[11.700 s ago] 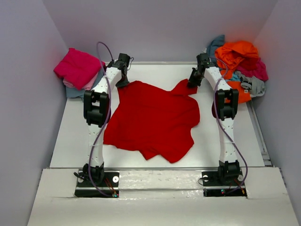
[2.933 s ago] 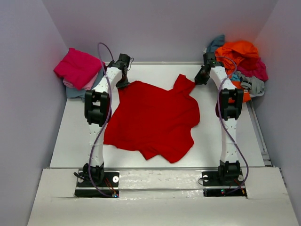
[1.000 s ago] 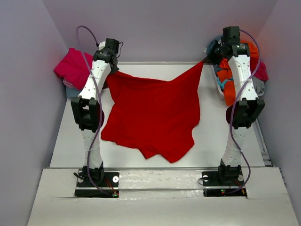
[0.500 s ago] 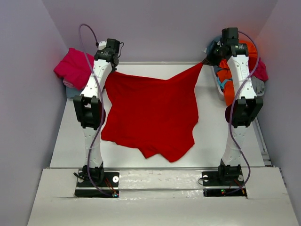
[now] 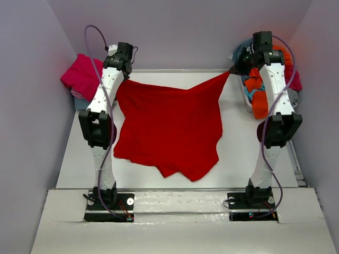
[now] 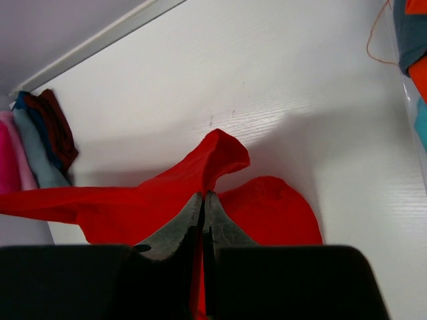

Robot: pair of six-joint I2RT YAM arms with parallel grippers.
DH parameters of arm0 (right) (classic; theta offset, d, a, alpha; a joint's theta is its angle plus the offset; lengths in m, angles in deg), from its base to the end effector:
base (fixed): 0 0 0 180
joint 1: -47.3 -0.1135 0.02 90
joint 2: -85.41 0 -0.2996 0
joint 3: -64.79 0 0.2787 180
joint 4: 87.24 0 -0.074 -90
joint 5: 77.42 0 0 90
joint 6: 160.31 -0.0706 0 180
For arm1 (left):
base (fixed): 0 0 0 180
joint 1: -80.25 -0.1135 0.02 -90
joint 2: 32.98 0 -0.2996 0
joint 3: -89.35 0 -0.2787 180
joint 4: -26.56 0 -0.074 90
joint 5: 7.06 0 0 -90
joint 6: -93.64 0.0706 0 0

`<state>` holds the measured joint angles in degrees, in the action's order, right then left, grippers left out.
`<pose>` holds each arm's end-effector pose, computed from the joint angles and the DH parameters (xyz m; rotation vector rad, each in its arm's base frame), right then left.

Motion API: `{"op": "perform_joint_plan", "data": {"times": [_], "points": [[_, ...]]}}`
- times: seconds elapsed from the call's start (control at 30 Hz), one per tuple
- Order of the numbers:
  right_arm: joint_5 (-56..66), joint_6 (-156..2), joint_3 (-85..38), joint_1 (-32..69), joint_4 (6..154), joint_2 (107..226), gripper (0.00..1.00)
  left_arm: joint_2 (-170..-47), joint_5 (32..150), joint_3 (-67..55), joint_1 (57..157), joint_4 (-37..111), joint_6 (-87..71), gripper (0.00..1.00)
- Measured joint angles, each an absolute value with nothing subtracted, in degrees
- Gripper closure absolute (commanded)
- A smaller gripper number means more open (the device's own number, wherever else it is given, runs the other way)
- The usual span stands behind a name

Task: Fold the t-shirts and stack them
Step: Fold the tshirt

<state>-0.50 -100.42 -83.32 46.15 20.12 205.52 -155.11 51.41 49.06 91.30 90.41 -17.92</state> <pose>0.5175 0.0264 0.4032 0.4858 2.3380 0.5319 0.5349 -0.0668 0.3544 -0.4587 2.2113 0.3552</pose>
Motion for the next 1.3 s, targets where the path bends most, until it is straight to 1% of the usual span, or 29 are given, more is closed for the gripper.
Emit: {"op": "perform_joint_plan", "data": {"times": [0.17,0.43,0.57,0.87,1.03,1.17,1.3], "points": [[-1.2,-99.4,-80.6,46.0,20.3,199.5,0.93,-149.6,51.0,46.6,93.9,90.6,-17.9,0.94],[-1.5,-97.1,-72.2,44.3,20.5,187.8,0.93,-141.3,46.4,40.9,103.6,90.6,-18.2,0.94],[-1.8,-96.6,-69.7,43.9,20.8,183.0,0.93,-136.6,44.3,36.3,106.7,90.8,-19.4,0.94],[-4.0,-96.0,-64.0,43.5,21.2,171.7,0.93,-120.1,39.1,23.4,109.1,88.2,-21.9,0.94],[-5.2,-95.2,-58.6,43.1,22.5,165.0,0.93,-107.9,34.9,15.9,112.7,85.4,-23.1,0.94],[-5.2,-94.4,-56.1,43.1,23.0,160.0,0.93,-98.9,31.5,11.9,115.6,83.4,-23.4,0.94],[-4.8,-94.2,-54.7,43.1,24.2,156.8,0.93,-93.7,28.9,8.6,116.2,80.5,-22.8,0.94]]}}
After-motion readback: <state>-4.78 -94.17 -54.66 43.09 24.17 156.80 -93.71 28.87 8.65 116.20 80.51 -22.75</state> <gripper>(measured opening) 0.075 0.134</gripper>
